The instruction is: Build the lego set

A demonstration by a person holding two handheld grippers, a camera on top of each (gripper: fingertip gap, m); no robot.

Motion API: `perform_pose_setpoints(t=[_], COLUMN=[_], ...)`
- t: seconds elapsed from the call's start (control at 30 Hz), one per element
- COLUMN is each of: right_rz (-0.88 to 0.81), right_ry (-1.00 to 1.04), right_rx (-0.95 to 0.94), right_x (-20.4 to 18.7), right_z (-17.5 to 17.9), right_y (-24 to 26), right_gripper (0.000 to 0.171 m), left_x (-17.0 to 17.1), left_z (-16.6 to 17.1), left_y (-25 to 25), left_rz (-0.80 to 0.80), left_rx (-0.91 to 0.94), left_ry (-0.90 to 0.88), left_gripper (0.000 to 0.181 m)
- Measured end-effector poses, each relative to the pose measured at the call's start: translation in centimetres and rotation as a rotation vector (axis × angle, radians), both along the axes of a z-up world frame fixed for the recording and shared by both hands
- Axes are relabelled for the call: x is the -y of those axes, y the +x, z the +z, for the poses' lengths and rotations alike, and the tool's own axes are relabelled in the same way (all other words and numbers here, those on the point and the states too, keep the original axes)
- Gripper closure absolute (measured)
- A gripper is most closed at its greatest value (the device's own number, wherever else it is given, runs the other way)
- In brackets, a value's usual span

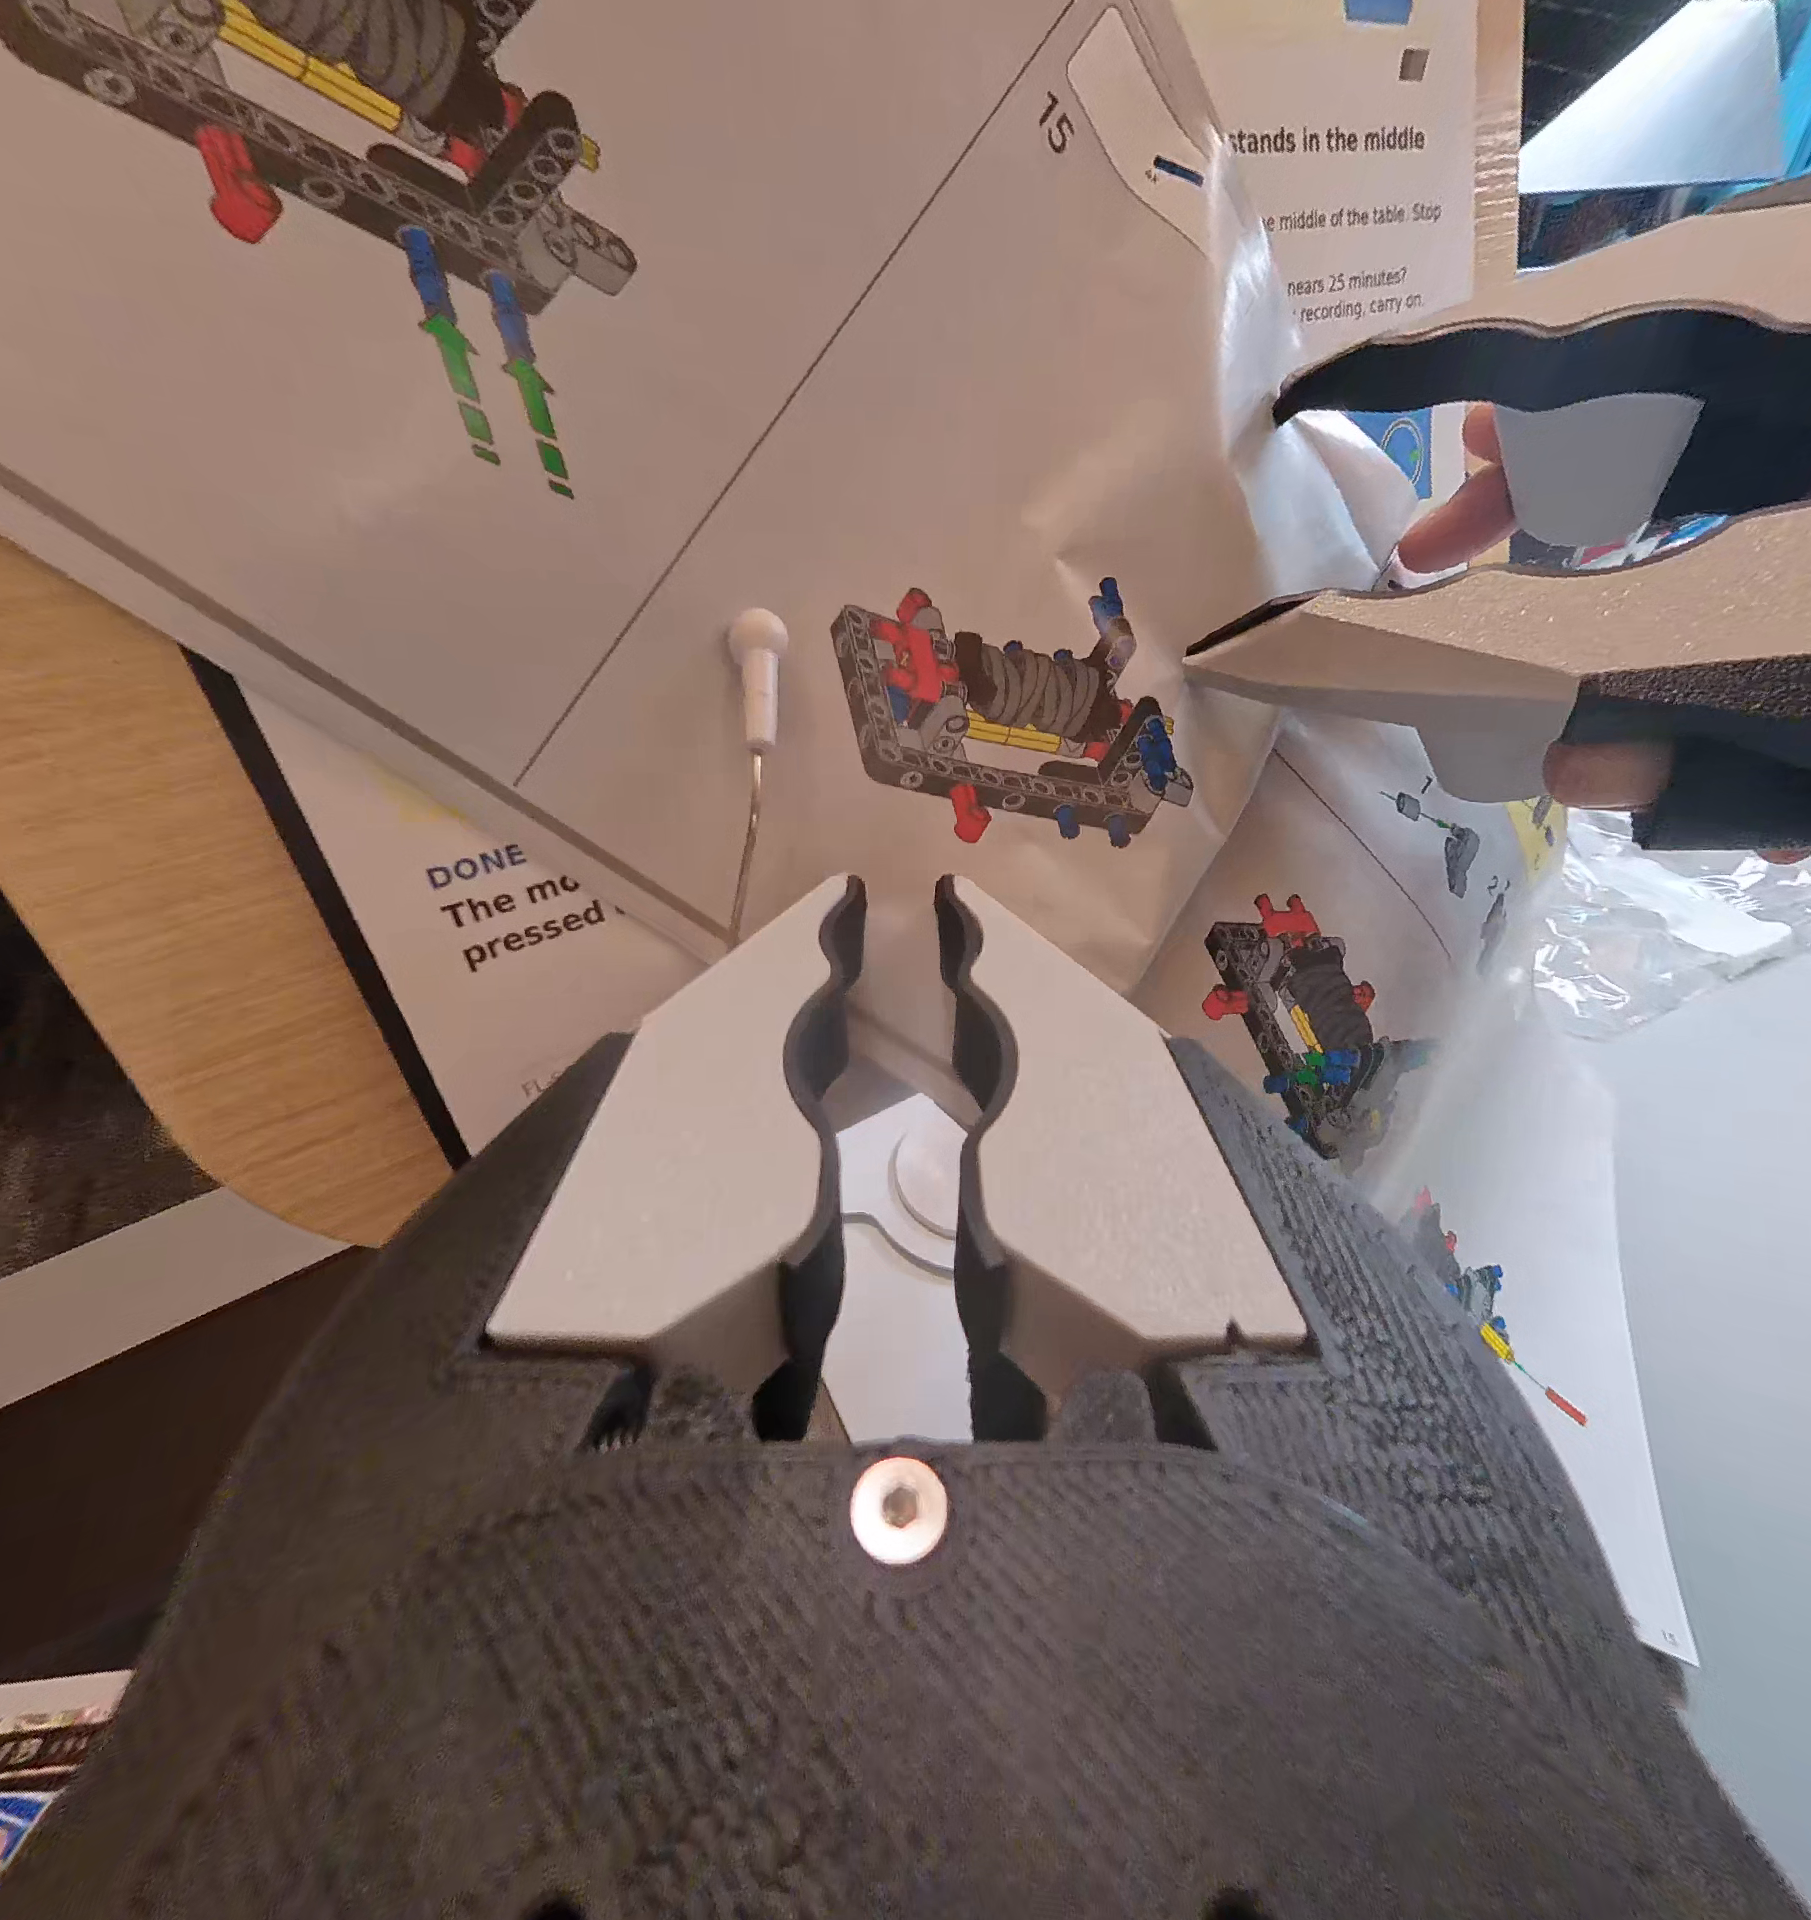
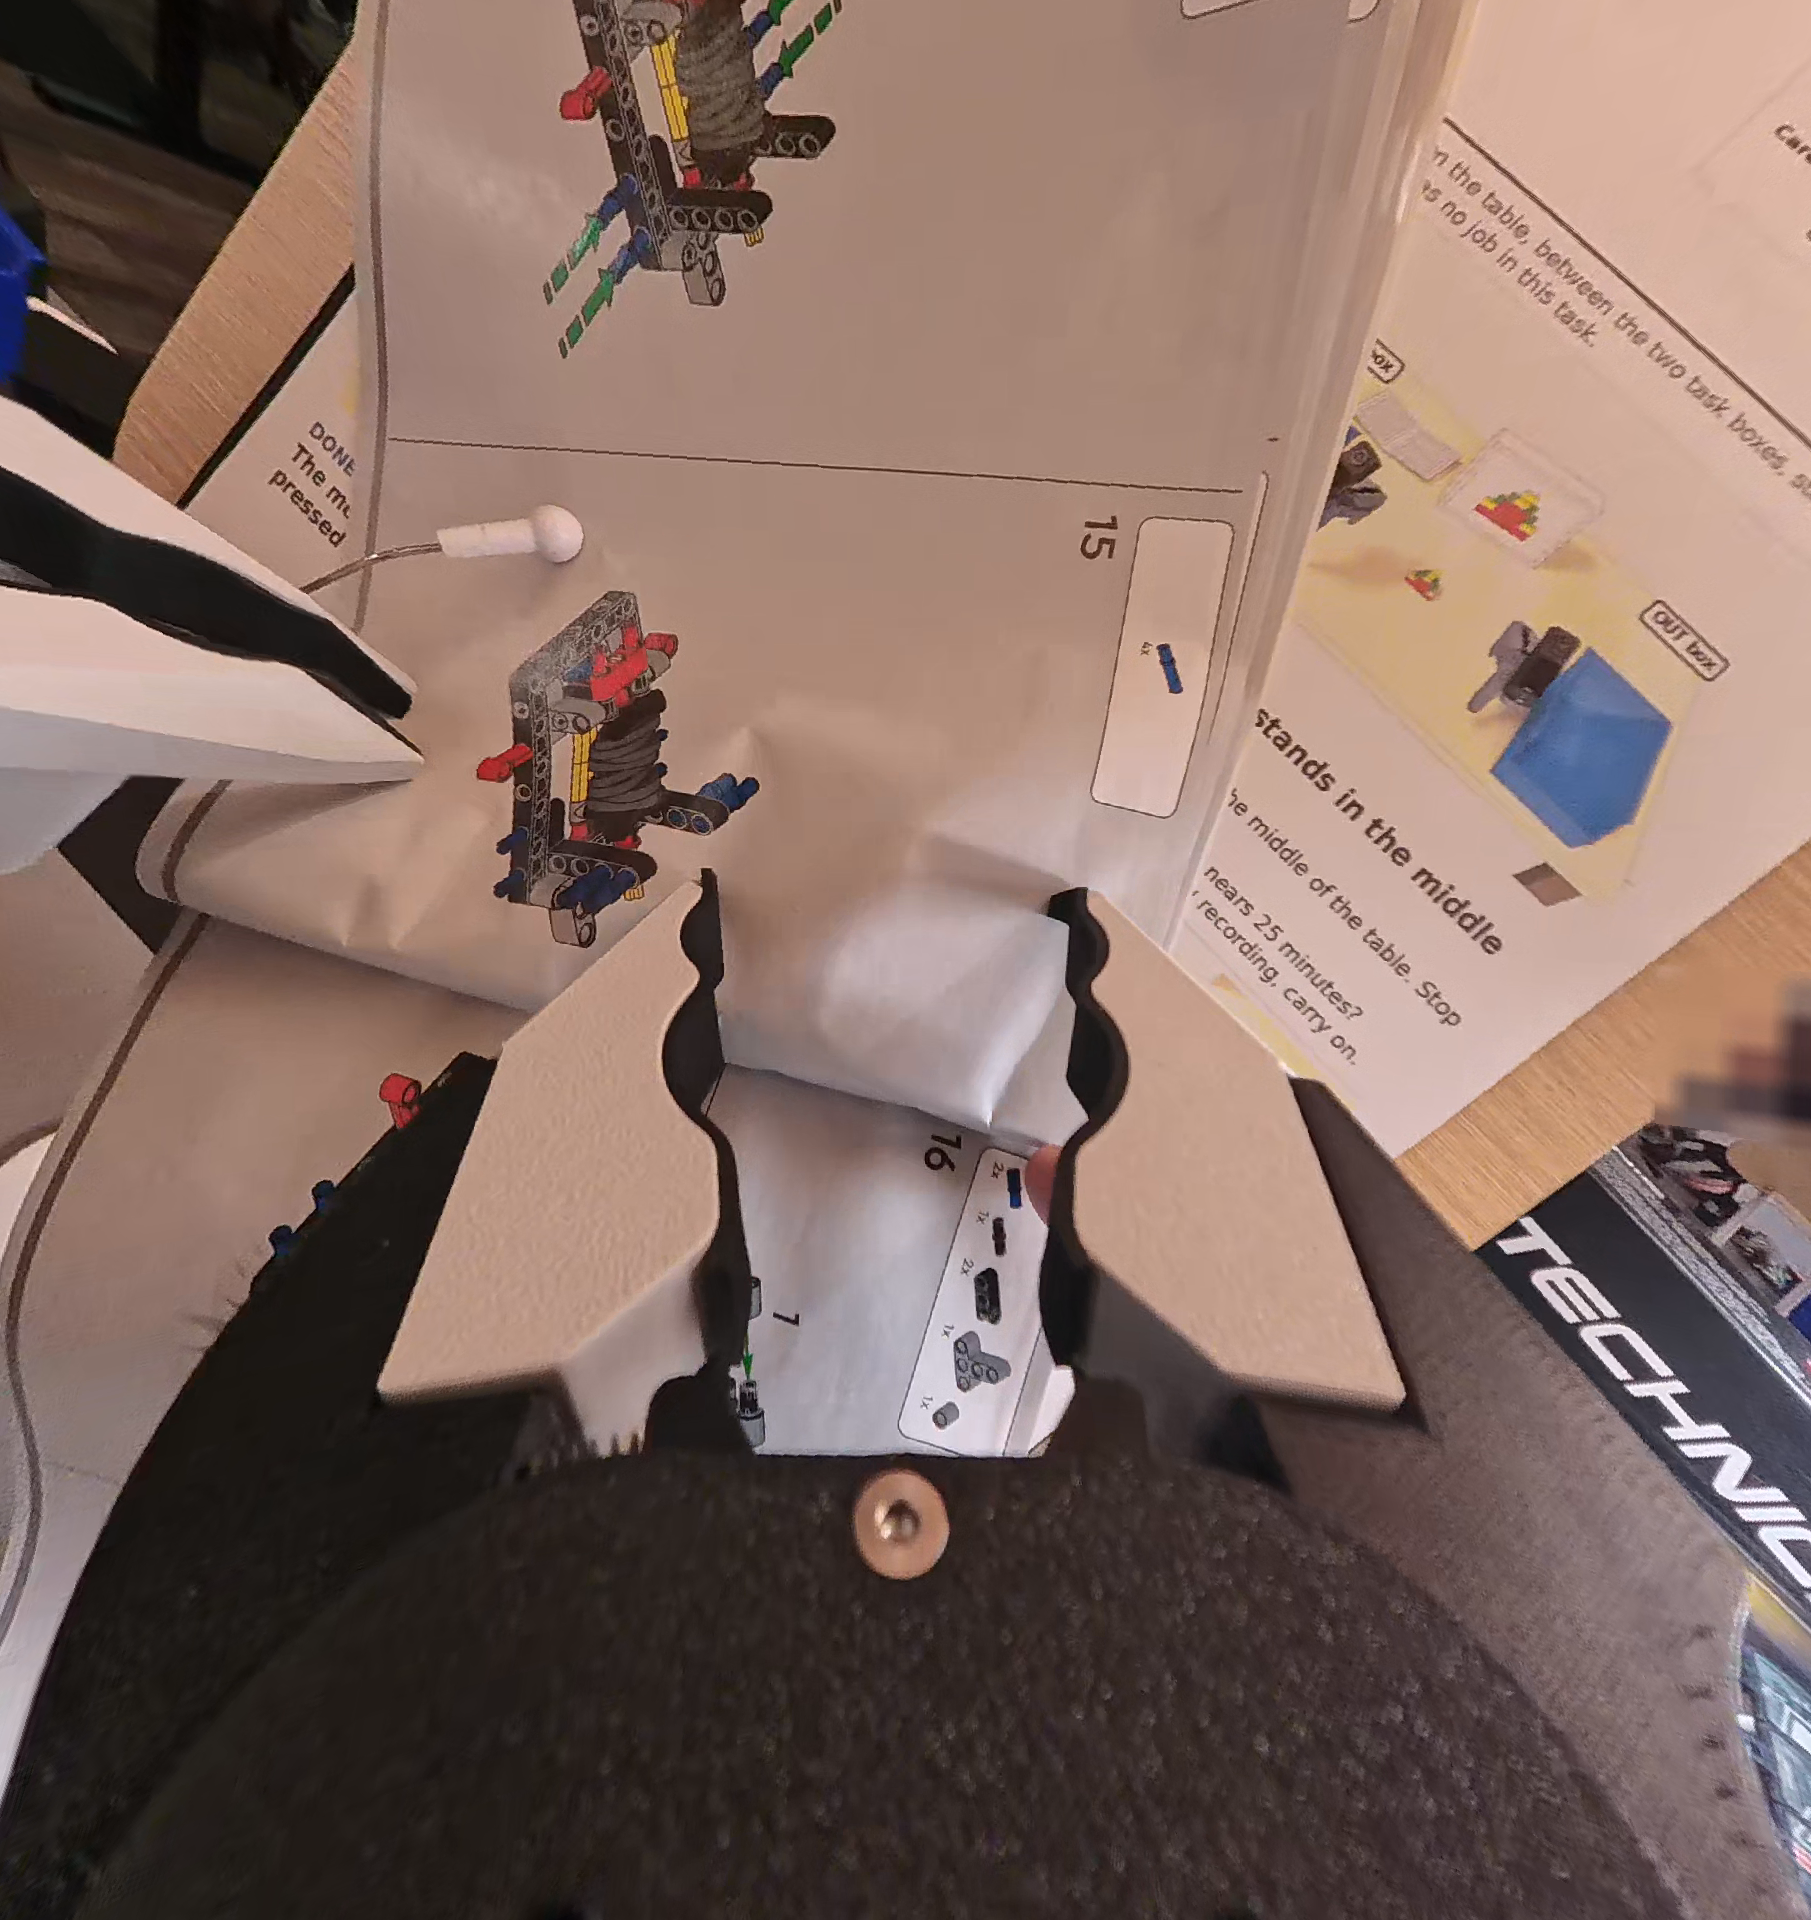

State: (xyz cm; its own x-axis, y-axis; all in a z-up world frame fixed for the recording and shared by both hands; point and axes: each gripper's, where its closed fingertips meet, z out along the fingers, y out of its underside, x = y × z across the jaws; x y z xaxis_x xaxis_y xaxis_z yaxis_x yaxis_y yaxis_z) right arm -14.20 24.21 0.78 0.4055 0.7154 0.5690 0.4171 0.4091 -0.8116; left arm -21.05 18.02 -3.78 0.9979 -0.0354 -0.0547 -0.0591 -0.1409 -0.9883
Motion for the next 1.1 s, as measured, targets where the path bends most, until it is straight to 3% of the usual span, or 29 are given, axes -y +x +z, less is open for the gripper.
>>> perform_pose_setpoints(t=[0.17, 0.33, 0.6, 0.73, 0.83, 0.97, 1.03, 1.1], right_rz=[-0.004, -0.011, 0.038, 0.086, 0.060, 0.164, 0.329, 0.388], right_ry=[0.000, -0.003, -0.031, -0.159, -0.311, -0.643, -0.799, -0.804], right_rx=[0.016, 0.028, 0.021, -0.078, -0.164, -0.074, -0.049, 0.003], right_x=[0.0, -0.1, 0.4, 0.9, -1.5, -3.1, -1.0, -0.3], right_z=[0.0, 0.0, 0.2, -0.1, -3.0, -11.5, -13.1, -12.9], right_y=[0.0, -0.2, 0.2, 4.9, 10.8, 12.9, 11.7, 11.5], right_gripper=[0.106, 0.106, 0.103, 0.097, 0.093, 0.087, 0.101, 0.149], left_x=[0.9, -0.2, -0.8, -0.7, -0.7, -0.8, -0.7, -0.7], left_z=[1.5, -0.5, -0.5, -0.5, -0.5, -0.5, -0.5, -0.4], left_y=[1.5, 3.9, 3.6, 3.6, 3.6, 3.6, 3.6, 3.4], left_rz=[-0.006, -0.103, -0.057, -0.054, -0.064, -0.061, -0.061, -0.054], left_rx=[-0.135, -0.232, -0.175, -0.156, -0.147, -0.141, -0.139, -0.148], left_ry=[0.052, -0.067, -0.062, -0.060, -0.058, -0.056, -0.056, -0.048], left_gripper=[0.175, 0.153, 0.153, 0.154, 0.155, 0.155, 0.155, 0.155])
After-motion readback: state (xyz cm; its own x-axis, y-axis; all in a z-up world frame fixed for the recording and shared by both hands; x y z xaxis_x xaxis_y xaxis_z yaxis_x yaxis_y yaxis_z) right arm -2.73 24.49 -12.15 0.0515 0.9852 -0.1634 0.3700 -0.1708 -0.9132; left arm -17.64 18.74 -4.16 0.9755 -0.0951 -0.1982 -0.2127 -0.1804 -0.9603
